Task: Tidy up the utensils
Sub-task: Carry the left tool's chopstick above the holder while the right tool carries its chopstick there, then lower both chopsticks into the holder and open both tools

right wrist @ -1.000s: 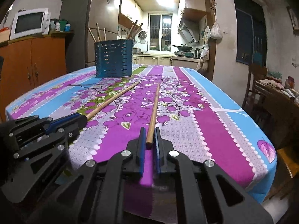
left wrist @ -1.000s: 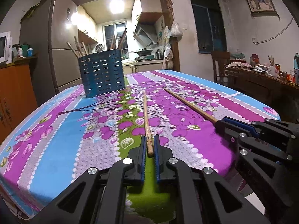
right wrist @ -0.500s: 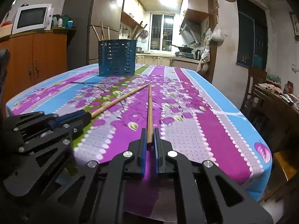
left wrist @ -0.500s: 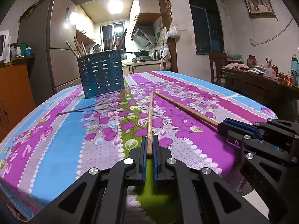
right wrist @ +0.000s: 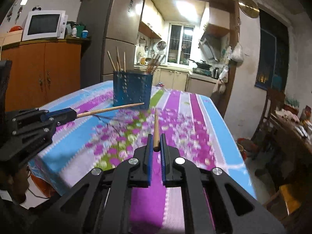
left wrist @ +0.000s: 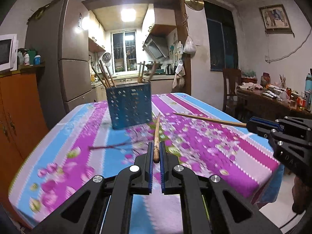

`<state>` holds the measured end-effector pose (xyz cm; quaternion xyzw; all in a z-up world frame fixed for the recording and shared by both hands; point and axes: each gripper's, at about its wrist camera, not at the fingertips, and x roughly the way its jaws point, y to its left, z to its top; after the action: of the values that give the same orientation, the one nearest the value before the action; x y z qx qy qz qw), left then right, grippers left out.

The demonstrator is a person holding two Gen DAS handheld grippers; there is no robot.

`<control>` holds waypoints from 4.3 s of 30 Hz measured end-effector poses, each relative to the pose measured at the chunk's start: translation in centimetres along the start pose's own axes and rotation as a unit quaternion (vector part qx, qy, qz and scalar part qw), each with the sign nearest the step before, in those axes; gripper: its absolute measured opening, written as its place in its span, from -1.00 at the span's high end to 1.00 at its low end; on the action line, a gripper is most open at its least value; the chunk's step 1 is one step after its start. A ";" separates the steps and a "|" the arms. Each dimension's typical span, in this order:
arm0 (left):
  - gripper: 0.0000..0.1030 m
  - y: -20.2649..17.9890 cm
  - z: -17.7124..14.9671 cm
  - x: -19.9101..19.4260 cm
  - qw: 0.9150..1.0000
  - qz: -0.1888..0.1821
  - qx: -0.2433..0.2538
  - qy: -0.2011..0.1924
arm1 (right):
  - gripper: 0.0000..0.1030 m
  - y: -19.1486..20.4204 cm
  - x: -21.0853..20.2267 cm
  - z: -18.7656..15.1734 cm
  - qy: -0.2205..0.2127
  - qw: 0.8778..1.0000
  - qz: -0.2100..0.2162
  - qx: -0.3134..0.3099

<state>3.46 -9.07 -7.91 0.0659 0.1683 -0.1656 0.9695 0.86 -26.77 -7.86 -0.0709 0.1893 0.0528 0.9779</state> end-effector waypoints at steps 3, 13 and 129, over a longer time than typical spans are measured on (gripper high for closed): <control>0.86 1.6 2.0 -0.3 1.000 -0.007 0.002 0.012 | 0.90 0.1 0.1 2.2 0.004 1.000 0.011 -0.015; 0.86 7.6 8.2 0.9 0.995 -0.049 -0.027 0.085 | 0.90 -0.3 1.0 8.7 0.041 0.997 0.056 -0.021; 0.86 16.6 30.9 23.5 0.980 0.002 -0.067 0.189 | 0.88 -0.9 25.5 33.1 0.224 0.969 0.068 0.074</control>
<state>39.44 -6.17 14.03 0.0316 0.3587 -0.1370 0.9228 36.53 -20.46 13.03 0.0044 0.4115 0.0875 0.9072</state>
